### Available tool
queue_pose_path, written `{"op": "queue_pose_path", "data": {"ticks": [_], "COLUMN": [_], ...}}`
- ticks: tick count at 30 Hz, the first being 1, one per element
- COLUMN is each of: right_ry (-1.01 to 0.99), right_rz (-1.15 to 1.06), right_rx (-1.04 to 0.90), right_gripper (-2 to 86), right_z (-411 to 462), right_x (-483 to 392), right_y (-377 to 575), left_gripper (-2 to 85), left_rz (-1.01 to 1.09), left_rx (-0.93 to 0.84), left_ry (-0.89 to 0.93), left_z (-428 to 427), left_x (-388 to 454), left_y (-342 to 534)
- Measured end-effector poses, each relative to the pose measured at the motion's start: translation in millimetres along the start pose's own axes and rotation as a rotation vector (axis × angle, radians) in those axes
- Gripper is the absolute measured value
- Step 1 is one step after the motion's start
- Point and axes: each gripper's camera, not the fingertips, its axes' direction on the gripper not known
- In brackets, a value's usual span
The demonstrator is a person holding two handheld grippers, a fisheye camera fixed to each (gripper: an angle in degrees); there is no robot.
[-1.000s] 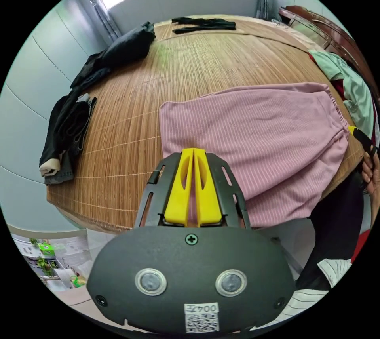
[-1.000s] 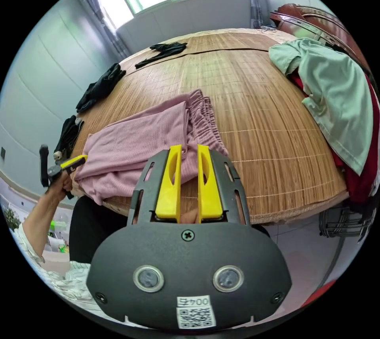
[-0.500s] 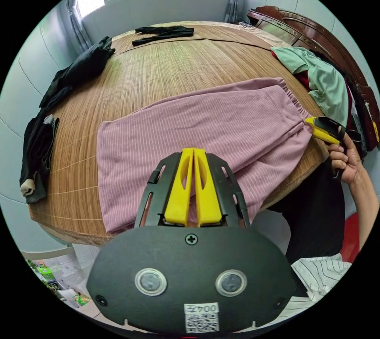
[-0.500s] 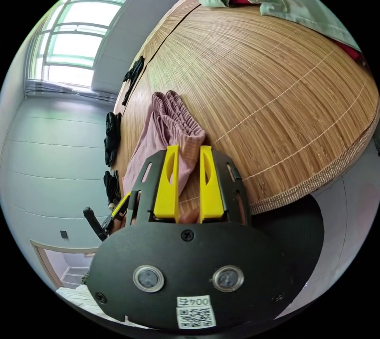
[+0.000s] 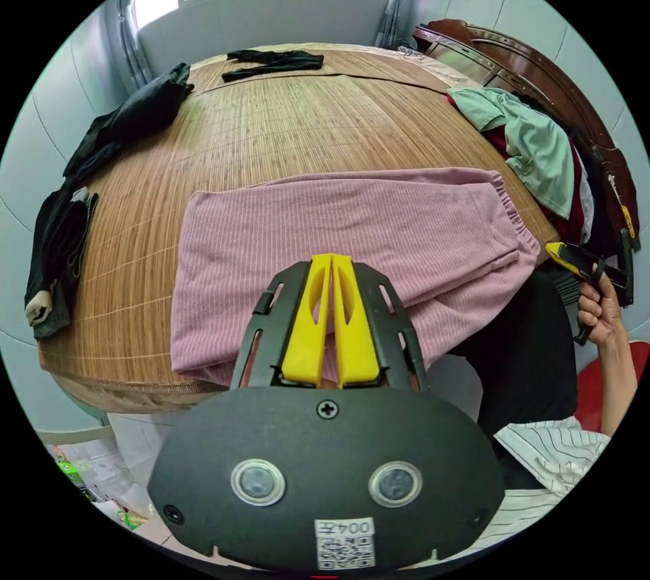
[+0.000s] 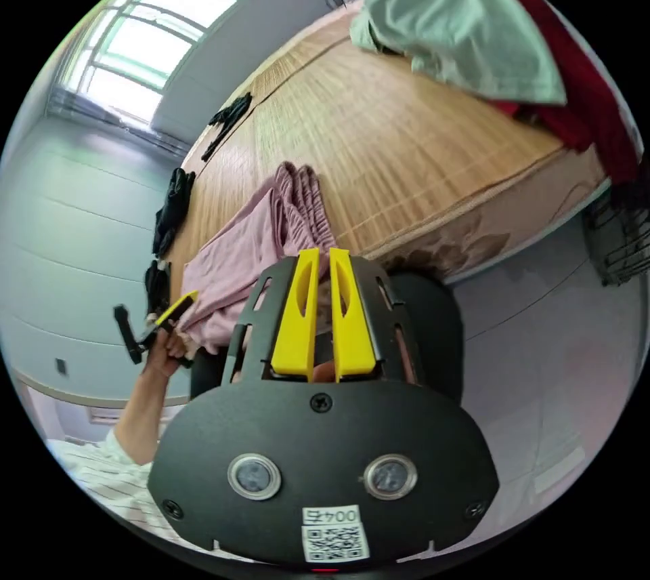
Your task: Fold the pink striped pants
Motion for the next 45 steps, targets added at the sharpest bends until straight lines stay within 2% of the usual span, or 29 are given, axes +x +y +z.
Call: {"op": "queue_pose_path", "data": {"ticks": [2, 6, 10, 12, 14, 16, 18, 21, 25, 28, 30, 37, 42, 45], "right_ry": [0.055, 0.089, 0.216, 0.368, 0.407, 0.385, 0.251, 0.080, 0.031, 0.008, -0.008, 0.024, 0.205, 0.260], "right_rz": [-0.117, -0.348, -0.487, -0.600, -0.662, -0.628, -0.566, -0.501, -0.444, -0.423, -0.415, -0.486, -0.506, -0.530], "right_rx": [0.038, -0.027, -0.110, -0.189, -0.172, -0.205, -0.192, -0.162, -0.142, -0.141, -0.132, -0.138, -0.180, -0.175], "right_gripper": [1.6, -0.4, -0.6, -0.4, 0.0, 0.9, 2.9, 4.4, 4.1, 3.9, 4.4, 6.3, 5.9, 4.9], "right_z": [-4.3, 38.4, 93.2, 130.8, 138.7, 135.4, 110.5, 84.3, 79.9, 82.9, 81.0, 91.3, 130.4, 143.5], "right_x": [-29.9, -112.3, -162.0, -179.7, -188.8, -192.8, -192.7, -189.4, -185.7, -188.5, -194.9, -224.9, -239.8, -239.1], "right_y": [-3.5, -18.8, -21.3, -16.2, -11.2, -18.7, -25.0, -13.9, 3.5, 7.3, 4.2, -6.2, -16.3, -16.4], "left_gripper": [0.7, 0.7, 0.7, 0.7, 0.7, 0.7, 0.7, 0.9, 2.6, 5.0, 6.7, 6.2, 1.9, 0.8], "left_rz": [0.036, 0.217, 0.184, 0.174, 0.146, 0.046, -0.048, -0.236, -0.453, -0.674, -0.756, -0.750, -0.666, -0.672], "left_rx": [0.020, -0.074, -0.069, -0.069, -0.094, -0.050, -0.040, -0.147, -0.250, -0.276, -0.278, -0.235, -0.275, -0.287], "left_ry": [0.002, -0.049, -0.063, -0.034, -0.007, 0.052, 0.134, 0.204, 0.424, 0.648, 0.732, 0.672, 0.564, 0.564], "left_z": [-0.4, 30.5, 47.9, 51.6, 50.0, 31.0, 17.2, 12.3, 35.7, 74.3, 94.5, 124.6, 126.1, 130.0], "left_x": [14.0, 55.8, 52.5, 43.9, 32.8, 9.3, -14.4, -57.7, -93.8, -110.1, -113.0, -109.6, -105.6, -105.2], "left_y": [-1.3, 0.7, 13.3, 15.6, 13.2, 19.2, 34.6, 73.2, 128.7, 157.7, 168.0, 173.5, 174.4, 181.8]}}
